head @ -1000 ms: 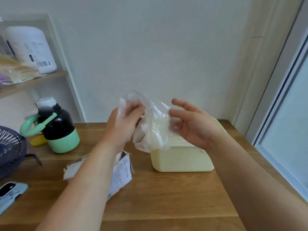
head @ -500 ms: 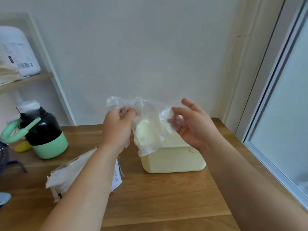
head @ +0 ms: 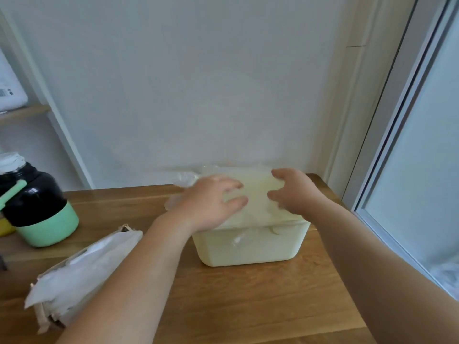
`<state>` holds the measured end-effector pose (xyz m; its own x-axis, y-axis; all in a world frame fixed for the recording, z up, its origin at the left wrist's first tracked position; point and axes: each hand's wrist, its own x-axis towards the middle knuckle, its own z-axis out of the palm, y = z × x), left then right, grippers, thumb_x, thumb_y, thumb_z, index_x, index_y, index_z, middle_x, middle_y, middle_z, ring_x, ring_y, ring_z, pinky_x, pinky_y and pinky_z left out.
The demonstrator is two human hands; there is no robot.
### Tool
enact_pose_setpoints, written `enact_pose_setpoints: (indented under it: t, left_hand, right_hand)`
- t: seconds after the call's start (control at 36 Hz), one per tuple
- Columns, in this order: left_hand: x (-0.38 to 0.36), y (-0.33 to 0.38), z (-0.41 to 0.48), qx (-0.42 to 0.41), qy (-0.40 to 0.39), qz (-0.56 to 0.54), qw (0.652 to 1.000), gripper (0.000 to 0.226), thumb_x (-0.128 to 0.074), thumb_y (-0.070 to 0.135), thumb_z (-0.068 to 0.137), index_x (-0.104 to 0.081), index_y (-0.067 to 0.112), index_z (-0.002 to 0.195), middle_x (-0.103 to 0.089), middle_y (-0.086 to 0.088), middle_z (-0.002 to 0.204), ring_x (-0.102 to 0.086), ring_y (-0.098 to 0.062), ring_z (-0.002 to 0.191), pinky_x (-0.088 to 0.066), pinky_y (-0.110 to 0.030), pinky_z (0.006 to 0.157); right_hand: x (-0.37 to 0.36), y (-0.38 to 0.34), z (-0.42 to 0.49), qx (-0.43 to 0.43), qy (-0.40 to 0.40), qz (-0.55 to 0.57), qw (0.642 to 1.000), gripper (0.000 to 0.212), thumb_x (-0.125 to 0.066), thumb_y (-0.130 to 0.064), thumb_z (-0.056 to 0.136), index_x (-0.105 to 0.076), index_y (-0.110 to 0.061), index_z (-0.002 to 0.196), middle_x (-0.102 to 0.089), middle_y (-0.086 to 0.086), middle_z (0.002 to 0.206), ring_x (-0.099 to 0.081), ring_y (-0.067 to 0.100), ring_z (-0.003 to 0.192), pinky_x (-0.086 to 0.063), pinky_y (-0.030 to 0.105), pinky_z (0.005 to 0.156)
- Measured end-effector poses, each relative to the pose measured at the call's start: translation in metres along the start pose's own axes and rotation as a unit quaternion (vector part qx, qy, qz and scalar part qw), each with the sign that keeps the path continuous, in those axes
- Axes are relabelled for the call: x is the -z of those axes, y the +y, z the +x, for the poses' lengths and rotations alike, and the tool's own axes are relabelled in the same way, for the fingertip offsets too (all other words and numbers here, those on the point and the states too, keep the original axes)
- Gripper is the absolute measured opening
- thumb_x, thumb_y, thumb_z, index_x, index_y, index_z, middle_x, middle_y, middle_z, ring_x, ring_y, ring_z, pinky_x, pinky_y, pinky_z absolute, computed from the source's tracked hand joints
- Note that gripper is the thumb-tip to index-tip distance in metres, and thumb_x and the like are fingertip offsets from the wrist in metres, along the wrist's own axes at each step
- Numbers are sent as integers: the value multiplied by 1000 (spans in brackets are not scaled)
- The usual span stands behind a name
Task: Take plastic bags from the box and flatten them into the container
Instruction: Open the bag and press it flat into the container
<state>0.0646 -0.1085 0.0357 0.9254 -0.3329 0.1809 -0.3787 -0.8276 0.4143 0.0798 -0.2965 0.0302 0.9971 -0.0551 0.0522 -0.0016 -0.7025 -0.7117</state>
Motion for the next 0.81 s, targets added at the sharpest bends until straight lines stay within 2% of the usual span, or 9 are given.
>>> enact_pose_setpoints:
  t: [0.06,0.11,0.22,0.31,0.42,0.53,0.69,0.75,0.81]
  left_hand:
    - [-10,-2,10,52,-140,19,989,54,-51,55,92,-46,34,141,-36,13,152,-34,-12,139,-28,-26,105]
    - [-18,-5,19,85,-208,8,974,56,-50,55,93,-43,33,144,-32,10,155,-33,-15,141,-27,-27,109]
    - [-23,-6,34,104,-254,31,961,45,-47,39,100,-43,33,144,-35,12,154,-33,-16,141,-28,-28,111]
    - [-25,-7,41,112,-286,64,949,46,-45,23,99,-43,33,144,-38,9,153,-36,-18,139,-31,-30,110]
    - [-27,-8,43,125,-336,99,928,51,-49,20,96,-42,32,145,-44,6,148,-43,-19,133,-36,-29,104]
    - [-29,-9,43,123,-332,104,929,49,-49,17,96,-46,29,144,-50,2,142,-49,-20,126,-39,-25,94]
    - [-28,-18,42,116,-235,27,965,41,-57,26,95,-55,33,135,-43,9,149,-41,-16,136,-33,-25,105]
    - [-24,-19,38,114,-187,-12,976,37,-61,40,92,-60,35,128,-47,12,145,-44,-14,132,-35,-24,103]
    - [-18,-20,34,96,-139,-33,985,32,-57,42,93,-62,36,124,-52,12,140,-48,-11,128,-36,-22,98]
  right_hand:
    - [1,3,3,-5,-23,-102,995,61,-54,-6,90,-33,-15,147,-38,3,149,-43,22,130,-38,23,92]
    - [4,5,5,-14,-39,-178,983,55,-53,-6,90,-37,-9,143,-42,7,145,-45,24,128,-40,27,96]
    - [5,5,7,-21,-93,-273,957,50,-63,-15,87,-47,-6,133,-51,9,134,-52,26,121,-46,37,99]
    - [3,5,11,-17,-143,-307,941,56,-69,-29,85,-46,-11,134,-51,4,133,-50,25,120,-44,36,100]
    - [0,4,19,-11,-178,-337,924,53,-66,-32,86,-51,-9,132,-58,4,126,-54,23,113,-46,33,95]
    - [2,5,25,7,-105,-331,938,34,-50,-24,93,-57,-11,124,-57,5,125,-57,24,111,-48,33,91]
    - [11,-1,18,95,99,-176,975,30,-44,-18,96,-65,-14,116,-59,5,121,-56,24,108,-44,30,84]
    - [13,-7,10,117,90,-116,982,26,-45,-21,97,-68,-14,108,-65,3,105,-59,22,95,-45,29,78]
    - [12,-13,3,99,16,-88,991,31,-41,-27,98,-61,-10,82,-56,2,74,-50,21,70,-40,30,63]
